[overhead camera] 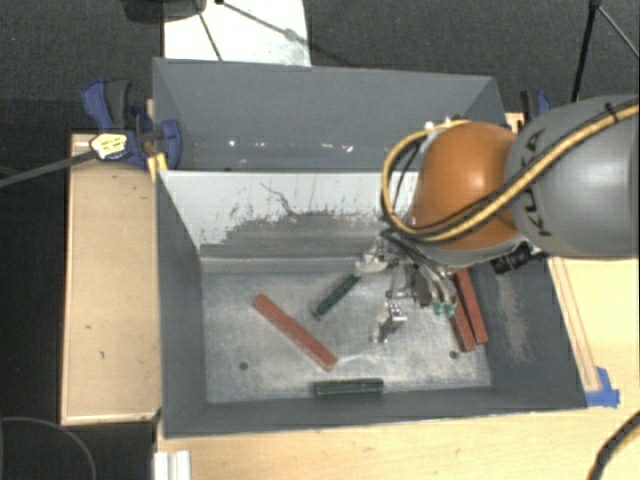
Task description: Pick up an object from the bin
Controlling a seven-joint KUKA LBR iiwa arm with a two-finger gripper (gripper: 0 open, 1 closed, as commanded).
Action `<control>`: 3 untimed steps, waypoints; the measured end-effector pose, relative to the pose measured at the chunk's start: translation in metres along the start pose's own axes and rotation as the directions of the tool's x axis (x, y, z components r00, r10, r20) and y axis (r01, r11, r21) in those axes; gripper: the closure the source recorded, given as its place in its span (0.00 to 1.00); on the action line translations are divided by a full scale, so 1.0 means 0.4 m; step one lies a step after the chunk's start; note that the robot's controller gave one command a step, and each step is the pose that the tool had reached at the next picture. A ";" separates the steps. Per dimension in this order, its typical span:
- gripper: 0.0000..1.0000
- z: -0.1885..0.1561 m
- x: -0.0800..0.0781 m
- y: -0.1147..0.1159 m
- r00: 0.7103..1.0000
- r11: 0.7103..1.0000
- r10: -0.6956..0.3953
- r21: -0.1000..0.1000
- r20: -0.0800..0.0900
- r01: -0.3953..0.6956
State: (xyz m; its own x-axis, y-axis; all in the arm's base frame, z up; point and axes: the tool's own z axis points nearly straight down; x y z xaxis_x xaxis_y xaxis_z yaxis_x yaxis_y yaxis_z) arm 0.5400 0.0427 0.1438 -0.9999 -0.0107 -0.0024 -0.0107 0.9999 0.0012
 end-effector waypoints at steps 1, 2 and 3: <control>0.00 0.104 -0.088 0.055 0.955 0.955 -0.297 0.003 0.008 0.297; 0.00 0.115 -0.112 0.068 0.923 0.923 -0.385 -0.001 -0.001 0.385; 0.00 0.108 -0.132 0.003 0.936 0.936 -0.352 0.002 0.004 0.352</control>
Offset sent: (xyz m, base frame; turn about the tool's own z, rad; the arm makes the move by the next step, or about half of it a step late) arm 0.0489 0.0287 -0.0167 -0.2128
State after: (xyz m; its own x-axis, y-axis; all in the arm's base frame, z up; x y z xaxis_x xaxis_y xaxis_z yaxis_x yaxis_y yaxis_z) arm 0.5930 0.0445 0.1007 -0.9320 -0.3624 -0.0070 -0.3624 0.9320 -0.0013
